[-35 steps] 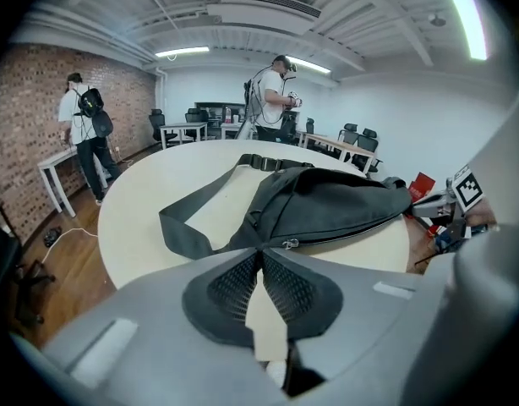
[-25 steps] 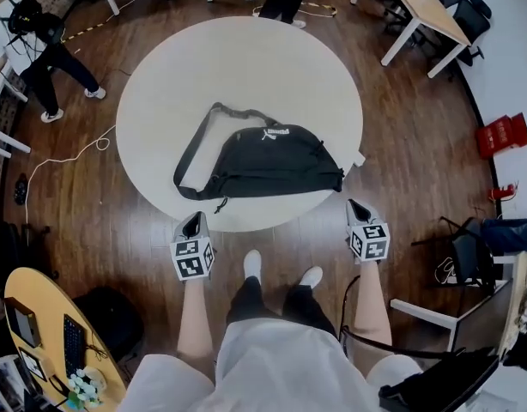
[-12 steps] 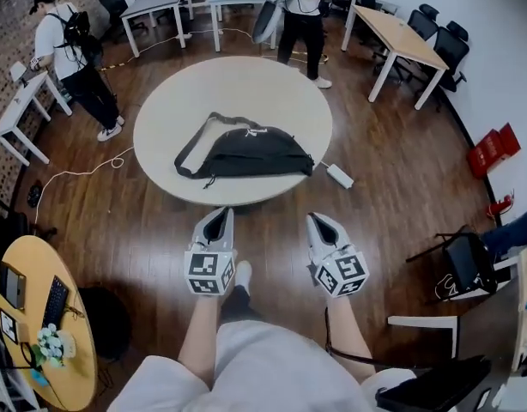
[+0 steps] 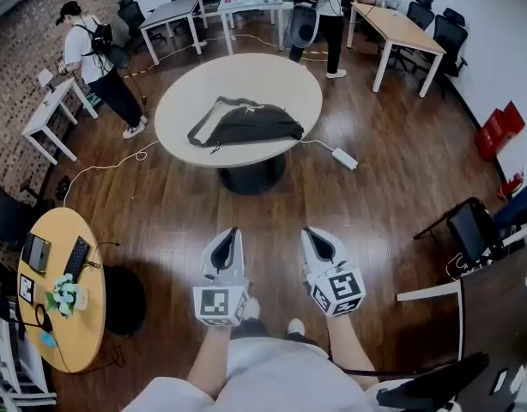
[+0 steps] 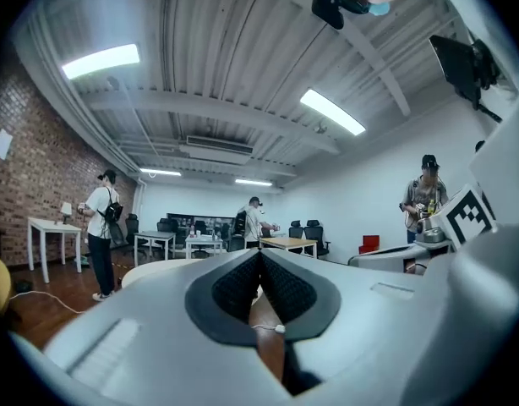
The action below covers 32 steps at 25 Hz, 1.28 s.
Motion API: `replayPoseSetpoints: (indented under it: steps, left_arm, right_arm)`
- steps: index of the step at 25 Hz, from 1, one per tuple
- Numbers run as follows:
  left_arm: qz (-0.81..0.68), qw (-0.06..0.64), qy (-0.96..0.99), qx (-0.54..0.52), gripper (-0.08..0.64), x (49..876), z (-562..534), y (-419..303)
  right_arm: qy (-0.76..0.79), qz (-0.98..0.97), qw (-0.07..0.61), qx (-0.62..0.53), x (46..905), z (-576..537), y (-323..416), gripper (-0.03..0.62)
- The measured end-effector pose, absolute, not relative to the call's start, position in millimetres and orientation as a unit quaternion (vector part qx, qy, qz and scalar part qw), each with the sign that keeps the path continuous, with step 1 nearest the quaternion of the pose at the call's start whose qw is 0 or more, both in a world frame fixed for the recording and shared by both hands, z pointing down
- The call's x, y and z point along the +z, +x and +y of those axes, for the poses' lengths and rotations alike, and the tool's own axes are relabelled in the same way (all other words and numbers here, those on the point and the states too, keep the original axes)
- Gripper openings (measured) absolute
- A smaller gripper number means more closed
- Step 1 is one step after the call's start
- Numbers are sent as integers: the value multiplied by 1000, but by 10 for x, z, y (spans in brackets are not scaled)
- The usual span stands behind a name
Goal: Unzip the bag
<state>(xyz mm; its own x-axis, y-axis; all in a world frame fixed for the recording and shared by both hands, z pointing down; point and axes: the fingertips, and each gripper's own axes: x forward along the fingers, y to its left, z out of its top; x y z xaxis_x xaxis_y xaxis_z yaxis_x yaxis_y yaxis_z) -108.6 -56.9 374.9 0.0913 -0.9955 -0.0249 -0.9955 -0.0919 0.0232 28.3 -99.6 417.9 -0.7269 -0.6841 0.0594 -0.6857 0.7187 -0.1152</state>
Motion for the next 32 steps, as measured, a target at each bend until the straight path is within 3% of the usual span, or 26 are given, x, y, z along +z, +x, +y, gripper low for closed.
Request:
replayPoseSetpoints:
  steps: [7,32]
  left_arm:
    - [-691,-51,719,-53,17,3209,-274,-1265]
    - [-659,-13,750,-45,17,3374,-111,-1469]
  right_arm:
    - [408,-913,-21,-10,3495,-675,192,-8]
    - [416,-908,17,-33,3435,-391,-152,-9]
